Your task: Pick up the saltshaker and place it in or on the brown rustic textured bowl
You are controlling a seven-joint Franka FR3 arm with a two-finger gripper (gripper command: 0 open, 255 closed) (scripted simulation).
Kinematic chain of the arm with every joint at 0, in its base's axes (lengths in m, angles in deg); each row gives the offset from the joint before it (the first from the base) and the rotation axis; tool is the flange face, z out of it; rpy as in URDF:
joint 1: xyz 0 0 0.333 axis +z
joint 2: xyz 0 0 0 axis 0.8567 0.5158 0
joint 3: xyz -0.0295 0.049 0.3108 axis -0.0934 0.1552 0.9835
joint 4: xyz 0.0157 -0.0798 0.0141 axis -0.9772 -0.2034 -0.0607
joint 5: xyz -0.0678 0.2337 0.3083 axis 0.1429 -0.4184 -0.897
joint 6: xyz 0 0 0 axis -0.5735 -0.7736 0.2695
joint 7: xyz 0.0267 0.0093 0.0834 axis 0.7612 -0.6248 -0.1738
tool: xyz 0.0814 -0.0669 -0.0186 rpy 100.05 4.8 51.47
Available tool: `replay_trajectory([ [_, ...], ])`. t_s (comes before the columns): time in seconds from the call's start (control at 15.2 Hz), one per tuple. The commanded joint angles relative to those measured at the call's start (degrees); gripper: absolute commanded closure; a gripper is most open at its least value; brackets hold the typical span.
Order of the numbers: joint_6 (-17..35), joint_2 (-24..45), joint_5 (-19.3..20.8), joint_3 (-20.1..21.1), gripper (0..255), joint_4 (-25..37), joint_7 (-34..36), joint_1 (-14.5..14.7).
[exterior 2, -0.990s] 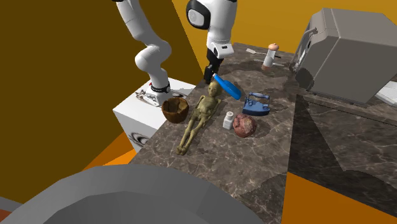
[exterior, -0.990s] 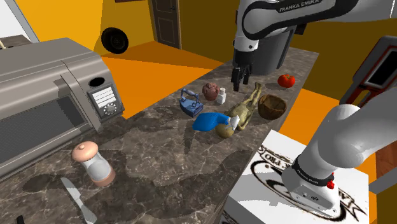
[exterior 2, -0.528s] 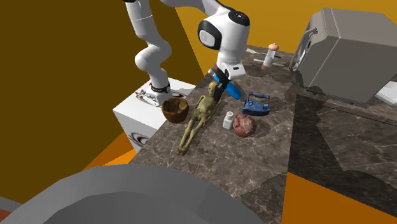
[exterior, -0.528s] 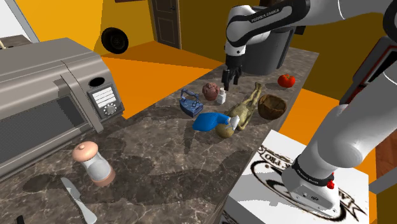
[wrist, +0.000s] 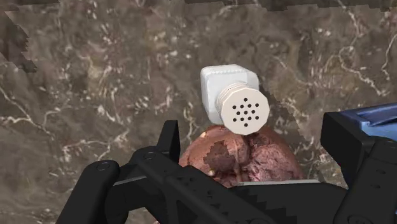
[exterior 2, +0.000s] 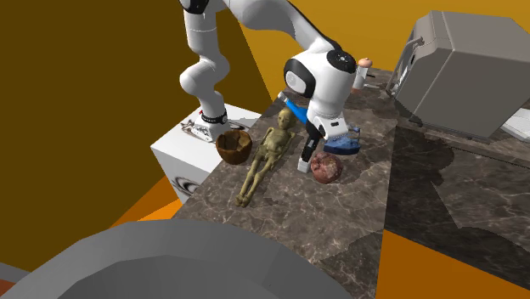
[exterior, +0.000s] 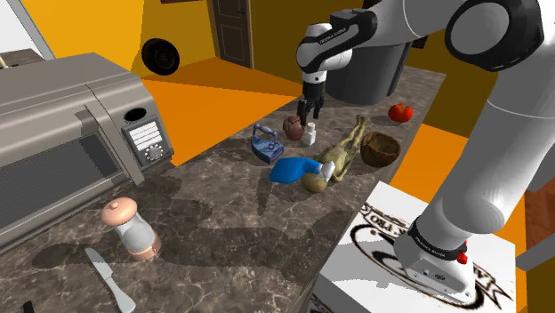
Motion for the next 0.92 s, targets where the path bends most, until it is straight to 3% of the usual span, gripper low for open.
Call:
replay_trajectory([
  [0.0,1.1,2.1,-0.7,0.0,0,1.0,-0.7,-0.3],
  [0.46,5.8,3.9,-1.5,0.3,0,-2.0,-1.2,-0.2],
  [0.86,5.8,3.9,-1.5,0.3,0,-2.0,-1.2,-0.2],
])
